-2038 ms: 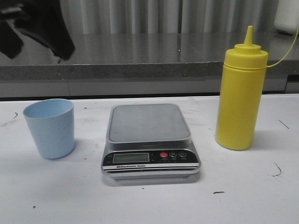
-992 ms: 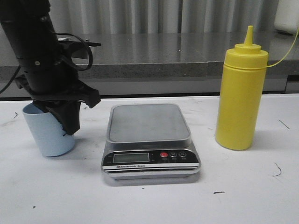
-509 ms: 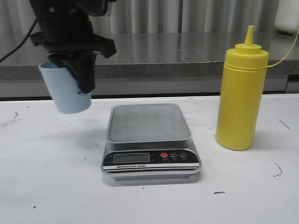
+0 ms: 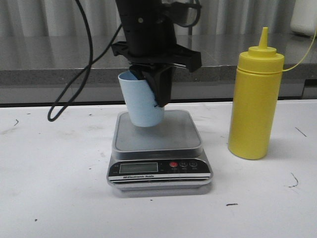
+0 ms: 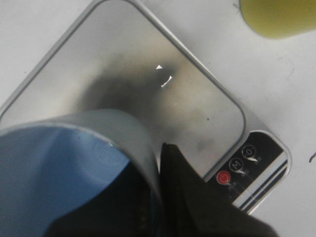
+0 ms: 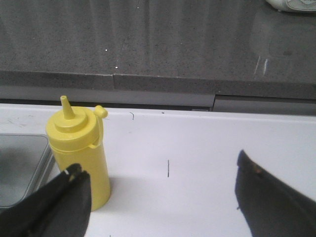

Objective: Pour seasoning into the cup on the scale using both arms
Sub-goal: 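Lift the blue cup with the left gripper and carry it onto the scale, then open the left gripper and raise it away from the cup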

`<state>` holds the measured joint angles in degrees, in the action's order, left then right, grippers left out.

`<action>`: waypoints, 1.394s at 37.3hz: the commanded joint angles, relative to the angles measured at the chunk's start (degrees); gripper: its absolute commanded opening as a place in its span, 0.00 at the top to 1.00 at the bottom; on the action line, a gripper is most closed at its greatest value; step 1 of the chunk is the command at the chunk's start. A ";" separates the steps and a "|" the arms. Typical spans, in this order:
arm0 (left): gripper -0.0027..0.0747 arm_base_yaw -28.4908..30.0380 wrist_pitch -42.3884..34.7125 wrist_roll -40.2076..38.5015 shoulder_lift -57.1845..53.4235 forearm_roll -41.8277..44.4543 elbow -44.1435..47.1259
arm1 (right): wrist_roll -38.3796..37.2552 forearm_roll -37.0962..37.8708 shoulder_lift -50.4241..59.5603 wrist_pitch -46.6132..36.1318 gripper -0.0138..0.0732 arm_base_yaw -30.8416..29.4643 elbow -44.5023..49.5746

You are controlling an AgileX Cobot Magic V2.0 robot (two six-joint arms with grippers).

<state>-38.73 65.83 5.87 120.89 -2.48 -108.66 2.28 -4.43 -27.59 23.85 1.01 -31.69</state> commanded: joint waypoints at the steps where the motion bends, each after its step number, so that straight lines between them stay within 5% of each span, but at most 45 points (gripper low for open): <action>1: 0.99 -0.82 -1.24 -0.30 -2.45 -0.27 -2.72 | 0.24 -0.06 -0.59 -4.24 0.14 -0.33 -2.00; 5: 0.93 -0.95 -1.28 -0.30 -2.15 -0.51 -2.85 | 0.24 -0.06 -0.59 -4.24 0.14 -0.33 -2.00; 14: 0.48 -0.95 -0.08 -1.55 -2.15 -1.19 -4.28 | 0.24 -0.06 -0.59 -4.24 0.14 -0.33 -2.00; 19: 0.39 -0.95 5.22 -1.89 -2.15 -1.19 -8.89 | 0.24 -0.06 -0.59 -4.24 0.14 -0.33 -2.00; 35: 0.43 0.27 6.75 -2.11 -10.11 1.97 -8.90 | 0.24 -0.06 -0.59 -4.24 0.14 -0.33 -2.00; 45: 0.84 8.37 6.75 -2.11 -20.52 2.99 5.90 | 0.24 -0.06 -0.59 -4.24 0.14 -0.33 -2.00; 52: 0.99 18.03 4.14 -2.21 -28.91 1.66 17.91 | 0.24 -0.06 -0.59 -4.24 0.14 -0.33 -2.00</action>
<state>-24.67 71.25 4.43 98.61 0.00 -93.91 2.28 -4.43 -27.59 23.85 1.01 -31.69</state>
